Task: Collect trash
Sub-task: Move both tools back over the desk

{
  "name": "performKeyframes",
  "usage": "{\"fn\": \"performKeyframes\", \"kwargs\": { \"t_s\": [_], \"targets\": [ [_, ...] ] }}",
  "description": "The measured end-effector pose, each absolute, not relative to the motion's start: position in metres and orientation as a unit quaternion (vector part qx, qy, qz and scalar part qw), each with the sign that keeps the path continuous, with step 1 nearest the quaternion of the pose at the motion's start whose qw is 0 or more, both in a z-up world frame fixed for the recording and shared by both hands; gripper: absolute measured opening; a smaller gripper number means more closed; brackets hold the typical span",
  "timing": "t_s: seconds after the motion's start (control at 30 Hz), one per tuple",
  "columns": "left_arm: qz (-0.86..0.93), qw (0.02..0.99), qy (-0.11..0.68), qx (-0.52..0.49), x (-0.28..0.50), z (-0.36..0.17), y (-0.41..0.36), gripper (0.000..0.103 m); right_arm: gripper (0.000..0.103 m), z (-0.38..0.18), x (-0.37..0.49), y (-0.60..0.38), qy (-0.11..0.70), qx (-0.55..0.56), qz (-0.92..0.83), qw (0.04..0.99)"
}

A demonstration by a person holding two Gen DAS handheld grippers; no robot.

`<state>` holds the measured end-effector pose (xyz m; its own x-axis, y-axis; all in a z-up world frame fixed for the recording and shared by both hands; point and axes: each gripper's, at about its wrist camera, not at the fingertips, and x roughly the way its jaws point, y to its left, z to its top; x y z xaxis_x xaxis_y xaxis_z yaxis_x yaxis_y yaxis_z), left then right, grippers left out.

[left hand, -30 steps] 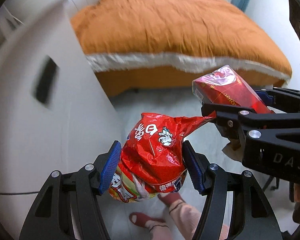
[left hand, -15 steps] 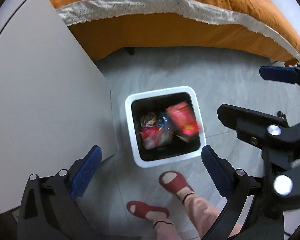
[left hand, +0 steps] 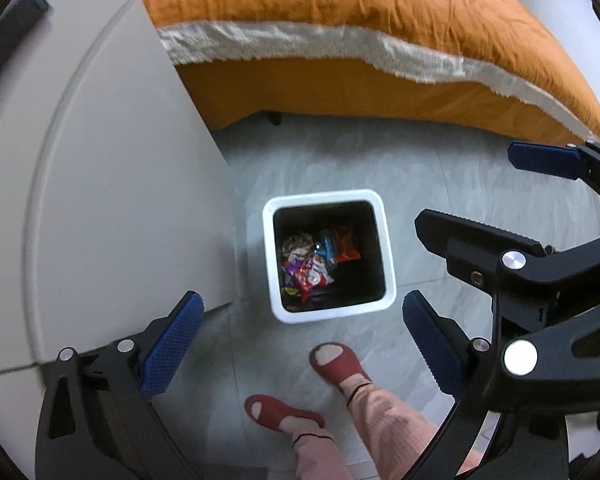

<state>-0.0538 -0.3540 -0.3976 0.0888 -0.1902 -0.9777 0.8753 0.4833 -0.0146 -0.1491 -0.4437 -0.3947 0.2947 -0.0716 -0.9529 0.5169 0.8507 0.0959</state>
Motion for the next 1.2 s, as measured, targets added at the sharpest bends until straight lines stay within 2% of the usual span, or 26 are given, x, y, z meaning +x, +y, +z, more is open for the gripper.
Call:
{"fn": "performKeyframes", "kwargs": {
  "t_s": [0.2, 0.37, 0.57, 0.87, 1.0, 1.2],
  "targets": [
    [-0.382, 0.727, 0.504, 0.267, -0.056, -0.308, -0.333, 0.098, 0.099, -0.315, -0.163, -0.435, 0.498, 0.230, -0.186, 0.815],
    [-0.366, 0.780, 0.456, 0.224, -0.046, -0.229, -0.300, 0.098, 0.099, -0.236, -0.156, -0.416, 0.430, 0.199, -0.157, 0.866],
    [-0.319, 0.832, 0.415, 0.182, -0.017, -0.166, -0.256, 0.098, 0.099, -0.177, -0.120, -0.386, 0.384, 0.158, -0.103, 0.904],
    [-0.228, 0.894, 0.360, 0.140, 0.037, -0.115, -0.184, 0.098, 0.099, -0.121, -0.047, -0.322, 0.331, 0.102, -0.001, 0.938],
    [-0.186, 0.909, 0.356, 0.114, 0.061, -0.104, -0.144, 0.098, 0.099, -0.110, -0.017, -0.291, 0.303, 0.073, 0.025, 0.950],
    [-0.127, 0.921, 0.358, 0.088, 0.095, -0.097, -0.092, 0.098, 0.099, -0.104, 0.031, -0.252, 0.304, 0.059, 0.077, 0.948]
  ]
}}
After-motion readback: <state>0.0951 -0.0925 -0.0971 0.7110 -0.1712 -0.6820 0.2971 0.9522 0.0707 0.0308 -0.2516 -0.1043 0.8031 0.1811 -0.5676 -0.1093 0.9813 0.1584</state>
